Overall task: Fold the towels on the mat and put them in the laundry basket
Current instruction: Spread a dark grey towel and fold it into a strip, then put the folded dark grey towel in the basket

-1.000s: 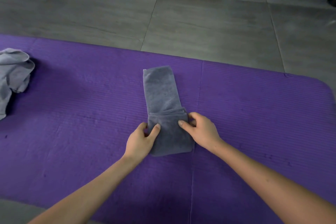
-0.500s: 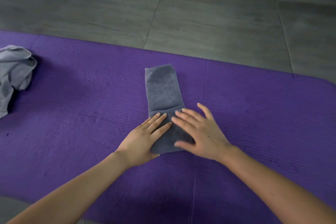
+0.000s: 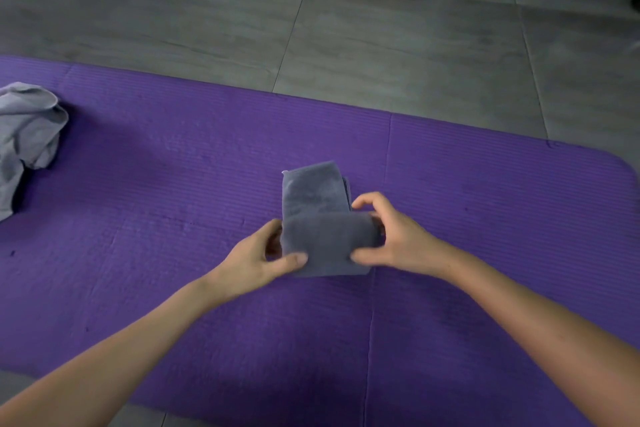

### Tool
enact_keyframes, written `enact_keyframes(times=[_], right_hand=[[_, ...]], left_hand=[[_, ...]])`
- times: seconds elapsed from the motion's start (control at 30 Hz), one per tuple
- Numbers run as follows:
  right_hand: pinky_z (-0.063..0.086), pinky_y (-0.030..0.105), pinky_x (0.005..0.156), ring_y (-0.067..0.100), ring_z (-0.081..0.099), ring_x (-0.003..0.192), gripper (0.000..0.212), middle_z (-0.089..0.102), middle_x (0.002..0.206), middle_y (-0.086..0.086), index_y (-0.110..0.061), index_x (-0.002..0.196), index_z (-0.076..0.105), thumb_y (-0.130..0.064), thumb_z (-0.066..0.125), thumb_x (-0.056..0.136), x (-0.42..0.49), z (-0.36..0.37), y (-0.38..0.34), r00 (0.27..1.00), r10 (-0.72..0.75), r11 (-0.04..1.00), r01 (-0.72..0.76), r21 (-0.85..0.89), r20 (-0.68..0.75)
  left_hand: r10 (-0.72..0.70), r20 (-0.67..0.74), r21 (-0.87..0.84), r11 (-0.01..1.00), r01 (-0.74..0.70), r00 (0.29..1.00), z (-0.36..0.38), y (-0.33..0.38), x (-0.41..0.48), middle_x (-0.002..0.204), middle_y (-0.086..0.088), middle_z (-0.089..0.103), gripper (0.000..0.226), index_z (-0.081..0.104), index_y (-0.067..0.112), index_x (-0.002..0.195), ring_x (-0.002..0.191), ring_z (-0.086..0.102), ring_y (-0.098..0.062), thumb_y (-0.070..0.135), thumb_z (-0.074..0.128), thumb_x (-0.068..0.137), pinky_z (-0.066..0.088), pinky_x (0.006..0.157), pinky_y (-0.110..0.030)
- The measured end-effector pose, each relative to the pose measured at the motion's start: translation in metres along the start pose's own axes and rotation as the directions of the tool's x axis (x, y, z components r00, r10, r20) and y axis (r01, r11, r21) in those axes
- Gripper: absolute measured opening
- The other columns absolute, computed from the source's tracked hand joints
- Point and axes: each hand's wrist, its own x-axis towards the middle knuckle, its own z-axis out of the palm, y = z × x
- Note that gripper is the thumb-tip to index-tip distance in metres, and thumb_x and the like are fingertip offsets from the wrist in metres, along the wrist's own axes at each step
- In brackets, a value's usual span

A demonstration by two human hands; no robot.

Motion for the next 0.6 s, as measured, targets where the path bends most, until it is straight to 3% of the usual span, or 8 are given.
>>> enact_keyframes(times=[0.07,0.13,0.23,0.3,0.4,0.47,0.53,0.6], right_hand=[[0.048,0.029,0.079,0.006,0.058,0.082,0.050,0.061,0.096,-0.006,-0.030,0.115,0.039,-0.024,0.073,0.078,0.018,-0.005,-0.004,0.998,0.047,0.967,-0.033,0.251,-0.050],[0.048,0.025,0.078,0.004,0.062,0.088,0.043,0.063,0.101,-0.004,-0.027,0.117,0.042,-0.028,0.068,0.083,0.039,-0.008,-0.007,0.987,0.104,0.932,-0.054,0.358,-0.123],[0.050,0.030,0.089,0.007,0.061,0.101,0.043,0.061,0.113,-0.005,-0.028,0.121,0.044,-0.046,0.061,0.086,0.069,-0.009,-0.009,0.972,0.160,0.934,-0.094,0.344,-0.170],[0.048,0.036,0.095,0.008,0.058,0.107,0.047,0.059,0.118,-0.010,-0.029,0.122,0.048,-0.059,0.052,0.086,0.085,-0.008,-0.009,0.961,0.189,0.958,-0.136,0.252,-0.202],[0.044,0.040,0.097,0.012,0.053,0.116,0.069,0.057,0.127,-0.012,-0.028,0.129,0.050,-0.076,0.034,0.081,0.098,-0.006,-0.009,0.927,0.255,0.967,-0.252,0.048,-0.275],[0.042,0.038,0.098,0.013,0.052,0.118,0.086,0.055,0.129,-0.012,-0.030,0.133,0.047,-0.087,0.035,0.069,0.100,-0.005,-0.002,0.909,0.348,0.934,-0.317,0.163,-0.228],[0.046,0.037,0.097,0.013,0.055,0.115,0.100,0.057,0.127,-0.010,-0.025,0.134,0.044,-0.089,0.051,0.056,0.096,-0.006,0.005,0.891,0.437,0.860,-0.373,0.348,-0.126],[0.053,0.030,0.081,0.011,0.062,0.103,0.078,0.064,0.115,-0.008,-0.019,0.124,0.051,-0.070,0.066,0.066,0.092,-0.010,0.007,0.876,0.482,0.758,-0.418,0.500,0.002]], left_hand=[[-0.091,-0.154,-0.177,0.982,0.063,0.984,0.002,0.002,0.015,0.093,0.011,0.066,0.063,0.057,0.028,0.101,0.087,0.061,-0.003,0.074,0.059,0.057,0.050,0.086,-0.031],[-0.190,-0.275,-0.237,0.963,0.126,0.943,0.002,0.010,0.032,0.089,0.009,0.062,0.060,0.057,0.027,0.094,0.084,0.058,-0.009,0.077,0.049,0.063,0.050,0.085,-0.037],[-0.233,-0.408,-0.171,0.969,0.177,0.883,-0.001,0.025,0.055,0.087,0.014,0.058,0.045,0.054,0.024,0.096,0.085,0.056,-0.010,0.065,0.038,0.088,0.046,0.075,-0.031],[-0.264,-0.460,-0.136,0.964,0.227,0.848,-0.003,0.029,0.068,0.086,0.014,0.055,0.046,0.053,0.019,0.102,0.085,0.052,-0.010,0.058,0.029,0.094,0.040,0.070,-0.028],[-0.391,-0.465,-0.141,0.918,0.370,0.794,-0.005,0.024,0.086,0.101,0.001,0.057,0.061,0.053,0.013,0.109,0.093,0.052,-0.018,0.065,0.026,0.091,0.042,0.079,-0.032],[-0.475,-0.452,-0.163,0.876,0.453,0.755,-0.008,0.022,0.097,0.100,-0.002,0.056,0.064,0.051,0.010,0.105,0.092,0.053,-0.021,0.068,0.027,0.089,0.044,0.084,-0.037],[-0.535,-0.417,-0.221,0.844,0.489,0.734,-0.009,0.023,0.106,0.095,-0.001,0.058,0.068,0.052,0.009,0.101,0.084,0.055,-0.018,0.071,0.028,0.086,0.045,0.080,-0.035],[-0.609,-0.340,-0.341,0.790,0.509,0.717,-0.009,0.025,0.111,0.092,0.000,0.061,0.072,0.056,0.009,0.099,0.082,0.057,-0.015,0.075,0.031,0.082,0.048,0.077,-0.034]])
